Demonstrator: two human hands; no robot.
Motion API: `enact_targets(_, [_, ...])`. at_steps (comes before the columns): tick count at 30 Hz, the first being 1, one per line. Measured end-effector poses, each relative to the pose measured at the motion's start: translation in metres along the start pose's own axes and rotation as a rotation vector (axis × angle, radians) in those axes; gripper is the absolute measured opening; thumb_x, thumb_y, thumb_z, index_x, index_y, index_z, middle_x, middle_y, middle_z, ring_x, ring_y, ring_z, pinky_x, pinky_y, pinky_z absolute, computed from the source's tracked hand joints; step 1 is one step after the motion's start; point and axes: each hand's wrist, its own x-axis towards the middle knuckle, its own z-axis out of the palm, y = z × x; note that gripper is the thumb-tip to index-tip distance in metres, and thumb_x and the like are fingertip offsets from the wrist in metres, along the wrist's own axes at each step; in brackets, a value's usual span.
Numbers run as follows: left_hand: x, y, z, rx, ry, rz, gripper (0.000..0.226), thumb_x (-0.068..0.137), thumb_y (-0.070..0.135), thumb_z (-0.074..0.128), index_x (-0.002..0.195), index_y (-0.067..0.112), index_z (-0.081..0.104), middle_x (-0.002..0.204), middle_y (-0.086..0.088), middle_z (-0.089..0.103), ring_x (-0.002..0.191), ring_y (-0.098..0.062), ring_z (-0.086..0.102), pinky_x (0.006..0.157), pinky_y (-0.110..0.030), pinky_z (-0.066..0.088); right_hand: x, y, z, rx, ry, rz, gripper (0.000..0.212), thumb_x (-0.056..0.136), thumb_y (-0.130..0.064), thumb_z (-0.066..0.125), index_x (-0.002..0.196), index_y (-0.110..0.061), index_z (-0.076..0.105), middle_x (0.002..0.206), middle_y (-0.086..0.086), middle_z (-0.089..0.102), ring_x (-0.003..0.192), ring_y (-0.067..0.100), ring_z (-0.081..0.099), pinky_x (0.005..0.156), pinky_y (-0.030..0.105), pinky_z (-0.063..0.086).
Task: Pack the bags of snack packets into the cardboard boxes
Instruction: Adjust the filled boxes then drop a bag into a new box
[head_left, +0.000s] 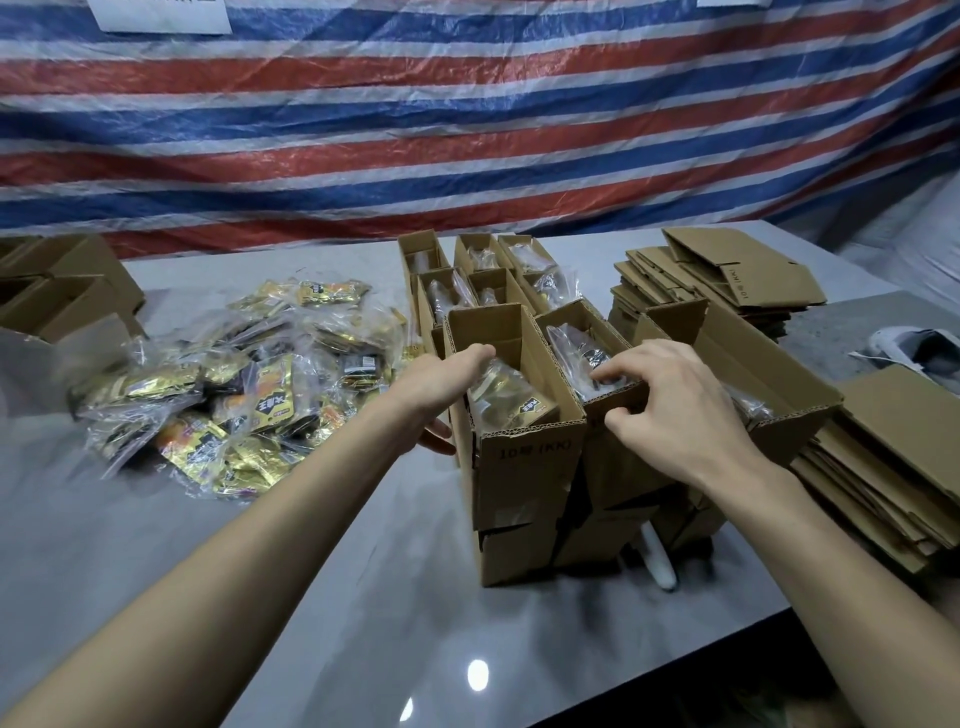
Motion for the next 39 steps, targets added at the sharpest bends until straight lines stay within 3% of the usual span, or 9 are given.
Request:
enact_targets(6, [0.003, -0.006, -0.007, -0.039, -0.005, 0.011, 0.079, 0.086, 0.074, 0.043, 0.146, 0.023, 0.041, 0.144, -0.011, 0.046, 0.102, -0.036, 0.061, 0.068, -0.038, 0.060, -0.001, -0.019, -0.007, 0.103, 0.154, -0.038, 0.036, 0.076, -0.004, 0.060, 0.103, -0.025, 0.070, 0.108, -0.008, 0.062, 0.116, 0.013, 0.045, 0.100, 0.038, 0.043])
enact_targets(10, [0.007, -0.019, -0.018, -0.171, 0.058, 0.045, 0.072, 0.094, 0.071, 0.030, 0.139, 0.017, 0.044, 0.122, -0.010, 0.057, 0.093, -0.031, 0.066, 0.065, -0.034, 0.057, 0.004, -0.059, -0.008, 0.174, 0.186, -0.130, 0.027, 0.078, -0.006, 0.059, 0.096, -0.024, 0.068, 0.107, -0.007, 0.061, 0.114, 0.011, 0.046, 0.099, 0.029, 0.039])
enact_targets(13, [0.006, -0.034, -0.035, -0.258, 0.159, 0.086, 0.051, 0.100, 0.052, 0.038, 0.118, 0.009, 0.058, 0.114, -0.014, 0.065, 0.084, -0.027, 0.065, 0.067, -0.033, 0.050, 0.007, -0.105, 0.004, 0.236, 0.154, -0.248, 0.022, 0.077, -0.008, 0.059, 0.091, -0.023, 0.068, 0.103, -0.009, 0.058, 0.112, 0.008, 0.047, 0.095, 0.018, 0.037])
enact_targets(19, [-0.004, -0.087, -0.096, -0.274, 0.343, 0.150, 0.025, 0.097, 0.024, 0.052, 0.085, 0.007, 0.065, 0.084, -0.014, 0.067, 0.068, -0.023, 0.058, 0.061, -0.032, 0.041, 0.011, -0.194, 0.069, 0.344, -0.048, -0.369, 0.020, 0.078, -0.015, 0.054, 0.091, -0.024, 0.067, 0.101, -0.010, 0.056, 0.103, 0.008, 0.049, 0.083, 0.021, 0.043])
enact_targets(22, [-0.011, -0.127, -0.136, -0.190, 0.522, 0.169, 0.025, 0.094, 0.014, 0.052, 0.085, -0.004, 0.067, 0.076, -0.013, 0.066, 0.069, -0.022, 0.059, 0.064, -0.032, 0.044, 0.014, -0.223, 0.115, 0.470, -0.194, -0.308, 0.023, 0.080, -0.009, 0.056, 0.091, -0.027, 0.067, 0.101, -0.010, 0.060, 0.101, 0.010, 0.054, 0.085, 0.028, 0.045])
enact_targets(26, [-0.033, -0.194, -0.189, 0.023, 0.737, 0.183, 0.014, 0.092, 0.021, 0.057, 0.086, 0.025, 0.068, 0.087, 0.009, 0.068, 0.089, -0.013, 0.063, 0.082, -0.033, 0.050, 0.013, -0.248, 0.177, 0.598, -0.355, -0.223, 0.033, 0.082, -0.005, 0.060, 0.090, -0.036, 0.061, 0.097, -0.016, 0.066, 0.095, 0.006, 0.062, 0.081, 0.027, 0.047])
enact_targets(32, [-0.081, -0.300, -0.293, 0.562, 0.954, 0.021, 0.033, 0.096, 0.039, 0.054, 0.124, 0.023, 0.059, 0.125, 0.004, 0.057, 0.117, -0.019, 0.051, 0.098, -0.034, 0.037, 0.002, -0.280, 0.246, 0.584, -0.542, -0.126, 0.035, 0.080, -0.005, 0.072, 0.088, -0.037, 0.062, 0.088, -0.013, 0.070, 0.084, 0.013, 0.067, 0.083, 0.037, 0.052])
enact_targets(35, [-0.109, -0.325, -0.350, 0.772, 1.130, -0.037, 0.043, 0.093, 0.032, 0.059, 0.133, 0.018, 0.054, 0.131, -0.002, 0.053, 0.116, -0.025, 0.053, 0.095, -0.037, 0.040, 0.003, -0.290, 0.267, 0.628, -0.563, -0.105, 0.042, 0.075, 0.007, 0.072, 0.081, -0.034, 0.064, 0.081, -0.008, 0.073, 0.071, 0.007, 0.066, 0.072, 0.017, 0.048])
enact_targets(39, [-0.129, -0.325, -0.423, 0.909, 1.414, -0.060, 0.063, 0.090, 0.024, 0.066, 0.146, 0.014, 0.041, 0.149, -0.009, 0.040, 0.109, -0.031, 0.057, 0.080, -0.044, 0.053, 0.008, -0.298, 0.285, 0.650, -0.539, -0.083, 0.044, 0.070, 0.013, 0.068, 0.077, -0.030, 0.068, 0.072, -0.014, 0.073, 0.068, 0.002, 0.066, 0.073, 0.016, 0.047])
